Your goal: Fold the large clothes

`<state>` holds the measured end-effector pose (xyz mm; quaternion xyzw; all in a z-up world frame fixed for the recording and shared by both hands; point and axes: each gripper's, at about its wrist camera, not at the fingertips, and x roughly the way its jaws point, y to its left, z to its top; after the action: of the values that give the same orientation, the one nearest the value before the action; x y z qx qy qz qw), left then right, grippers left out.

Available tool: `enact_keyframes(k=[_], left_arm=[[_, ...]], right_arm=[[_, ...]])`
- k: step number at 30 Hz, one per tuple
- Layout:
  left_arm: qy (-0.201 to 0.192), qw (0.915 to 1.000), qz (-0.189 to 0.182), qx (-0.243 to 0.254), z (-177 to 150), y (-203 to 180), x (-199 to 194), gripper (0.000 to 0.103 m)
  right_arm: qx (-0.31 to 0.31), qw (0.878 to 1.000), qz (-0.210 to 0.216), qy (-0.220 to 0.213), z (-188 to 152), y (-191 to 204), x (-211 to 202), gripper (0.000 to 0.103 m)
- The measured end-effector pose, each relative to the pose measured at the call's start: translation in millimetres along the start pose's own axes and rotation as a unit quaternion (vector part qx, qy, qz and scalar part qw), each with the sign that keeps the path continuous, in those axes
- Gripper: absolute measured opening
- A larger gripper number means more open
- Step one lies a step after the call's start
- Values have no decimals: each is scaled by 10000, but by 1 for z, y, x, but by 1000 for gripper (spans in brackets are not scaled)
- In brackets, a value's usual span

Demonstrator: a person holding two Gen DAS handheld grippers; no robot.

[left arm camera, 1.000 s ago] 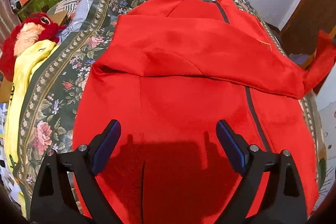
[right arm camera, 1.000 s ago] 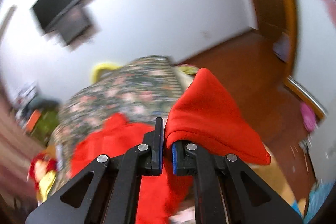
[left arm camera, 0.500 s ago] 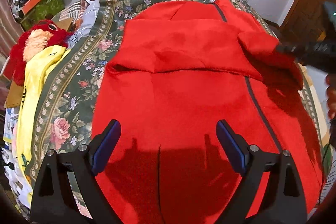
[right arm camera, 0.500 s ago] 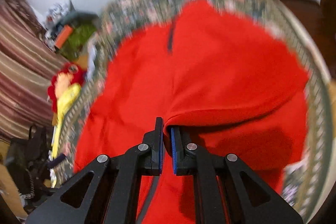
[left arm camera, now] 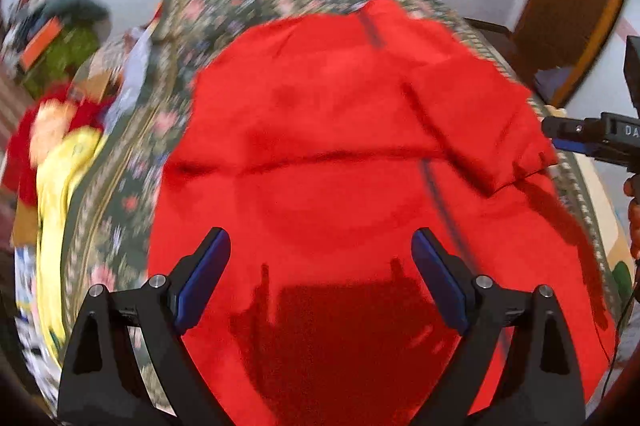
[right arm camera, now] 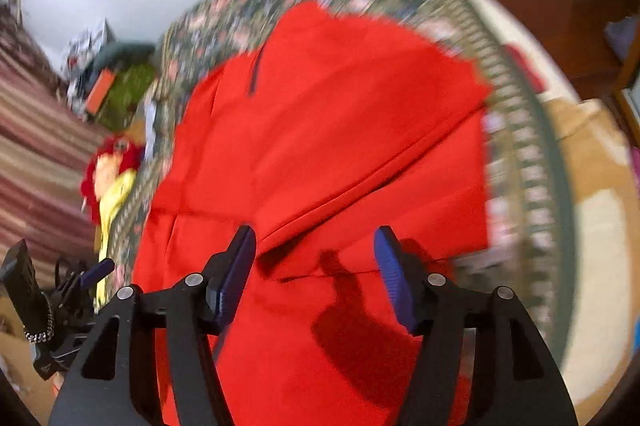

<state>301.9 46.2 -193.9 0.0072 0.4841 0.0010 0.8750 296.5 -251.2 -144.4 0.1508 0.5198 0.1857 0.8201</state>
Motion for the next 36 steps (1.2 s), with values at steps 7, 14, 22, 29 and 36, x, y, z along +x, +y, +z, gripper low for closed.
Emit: enact_keyframes(k=[7, 14, 22, 29, 36], left_arm=[[-393, 9951, -333, 847, 60, -85, 0, 92], [-509, 9812, -409, 1815, 94, -174, 31, 92], [-66, 9644, -282, 2627, 99, -241, 104, 83], [508, 9710, -484, 2287, 114, -252, 168, 75], [60, 9788, -477, 1990, 132, -232, 164, 9]], right_arm=[[128, 9925, -858, -860, -2, -46, -56, 62], [101, 9832, -1321, -1257, -16, -79, -88, 69], [316, 9816, -1499, -1139, -16, -110, -87, 69], [349, 9843, -1403, -1017, -17, -118, -78, 69], [295, 9878, -1301, -802, -19, -113, -63, 69]])
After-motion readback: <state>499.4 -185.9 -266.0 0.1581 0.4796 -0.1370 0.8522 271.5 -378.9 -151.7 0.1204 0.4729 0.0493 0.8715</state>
